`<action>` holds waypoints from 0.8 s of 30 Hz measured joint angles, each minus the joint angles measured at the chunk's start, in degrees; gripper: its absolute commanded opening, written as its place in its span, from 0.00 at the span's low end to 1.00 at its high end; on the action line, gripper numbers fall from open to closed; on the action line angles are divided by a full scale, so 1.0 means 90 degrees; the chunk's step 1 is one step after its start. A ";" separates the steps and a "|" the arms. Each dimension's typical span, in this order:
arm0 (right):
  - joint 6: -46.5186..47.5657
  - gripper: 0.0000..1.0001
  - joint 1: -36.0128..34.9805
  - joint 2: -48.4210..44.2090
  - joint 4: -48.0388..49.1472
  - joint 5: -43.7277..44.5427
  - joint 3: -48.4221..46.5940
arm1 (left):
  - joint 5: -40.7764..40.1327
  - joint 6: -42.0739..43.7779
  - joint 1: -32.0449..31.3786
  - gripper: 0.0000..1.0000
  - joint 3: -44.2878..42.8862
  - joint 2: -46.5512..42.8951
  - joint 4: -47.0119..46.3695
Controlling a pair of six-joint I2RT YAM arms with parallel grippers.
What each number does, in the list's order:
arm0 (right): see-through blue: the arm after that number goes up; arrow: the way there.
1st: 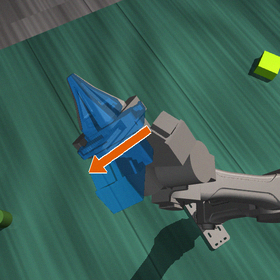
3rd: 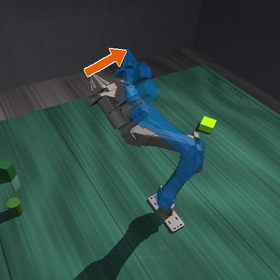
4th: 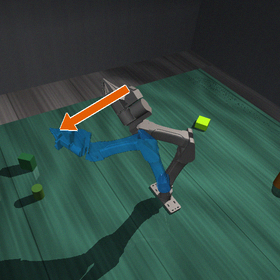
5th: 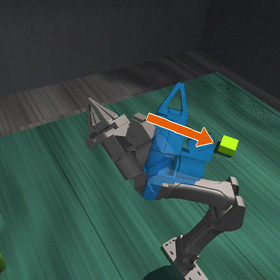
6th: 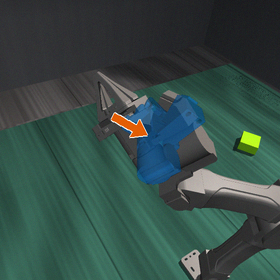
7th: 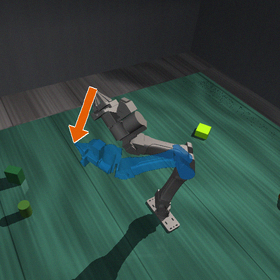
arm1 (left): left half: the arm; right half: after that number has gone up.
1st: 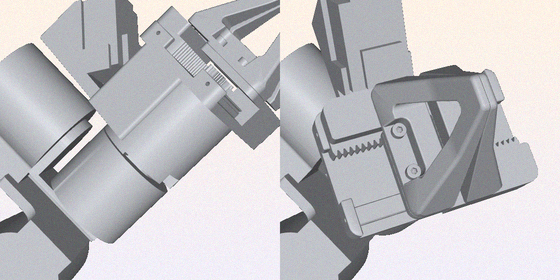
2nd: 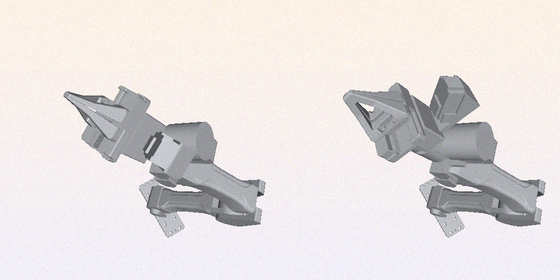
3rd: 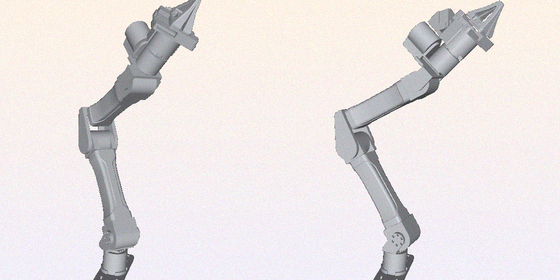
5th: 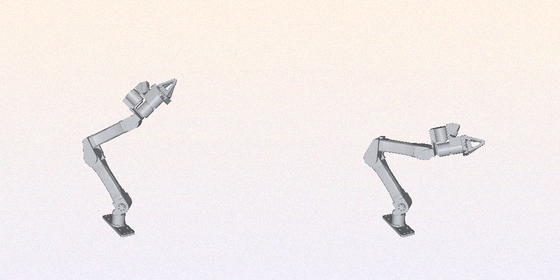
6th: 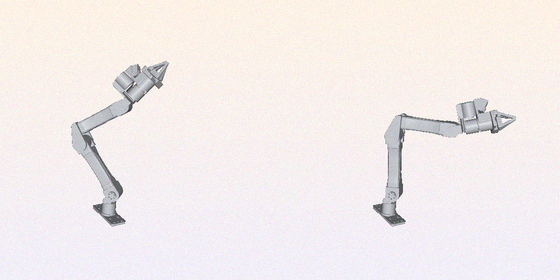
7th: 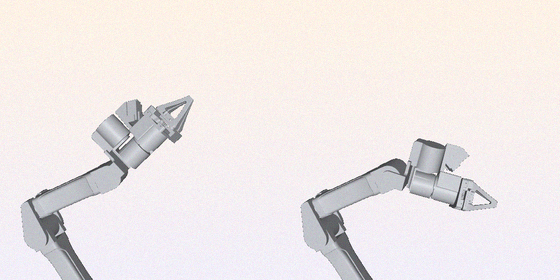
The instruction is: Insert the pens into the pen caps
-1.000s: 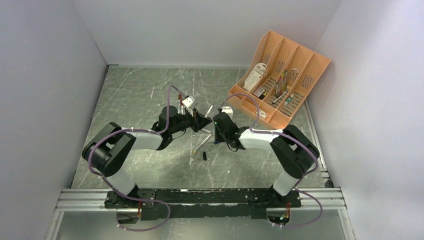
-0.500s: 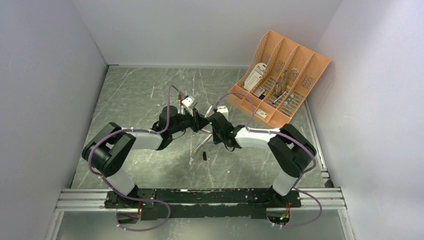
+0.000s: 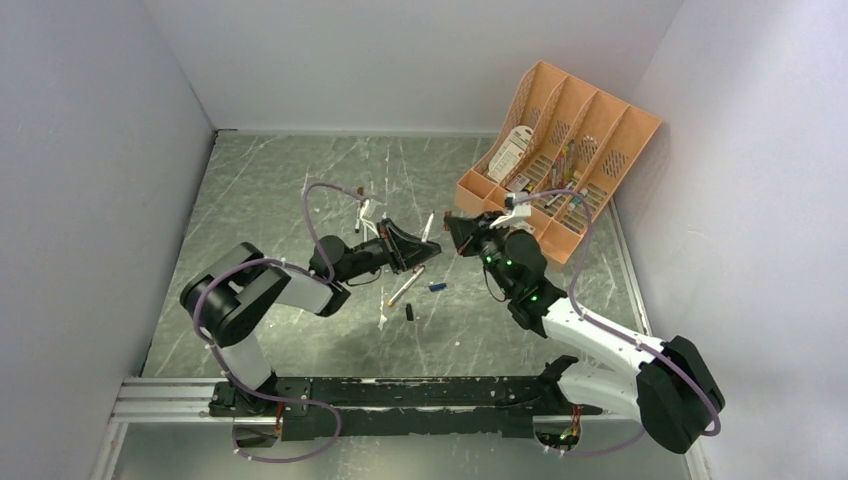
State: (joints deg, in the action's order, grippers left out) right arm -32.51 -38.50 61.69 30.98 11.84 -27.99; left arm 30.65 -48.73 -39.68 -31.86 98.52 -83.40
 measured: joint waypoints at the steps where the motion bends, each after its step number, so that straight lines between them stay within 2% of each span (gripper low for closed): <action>1: -0.0029 0.00 0.0075 -0.0024 0.0304 -0.0078 0.0044 | -0.0053 -0.0274 -0.0104 0.07 0.0000 0.0070 -0.0136; 5: -0.0335 0.00 0.0379 -0.0075 0.1447 -0.0539 0.0221 | -0.0391 -0.0945 -0.0537 0.07 0.0002 0.0102 -0.0313; 10: -0.0488 0.00 0.0493 -0.0158 0.2227 -0.0908 0.0194 | -0.0748 -0.1350 -0.0838 0.07 0.0005 -0.0005 -0.0367; 24: -0.0474 0.00 0.0493 -0.0231 0.2395 -0.1416 0.0058 | -0.0901 -0.1472 -0.0908 0.07 -0.0027 -0.0019 -0.0398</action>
State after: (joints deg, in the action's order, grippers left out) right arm -36.77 -34.06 59.61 52.53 -0.91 -27.46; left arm 22.55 -61.98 -47.86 -32.10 98.35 -86.98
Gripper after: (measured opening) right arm 0.040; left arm 0.168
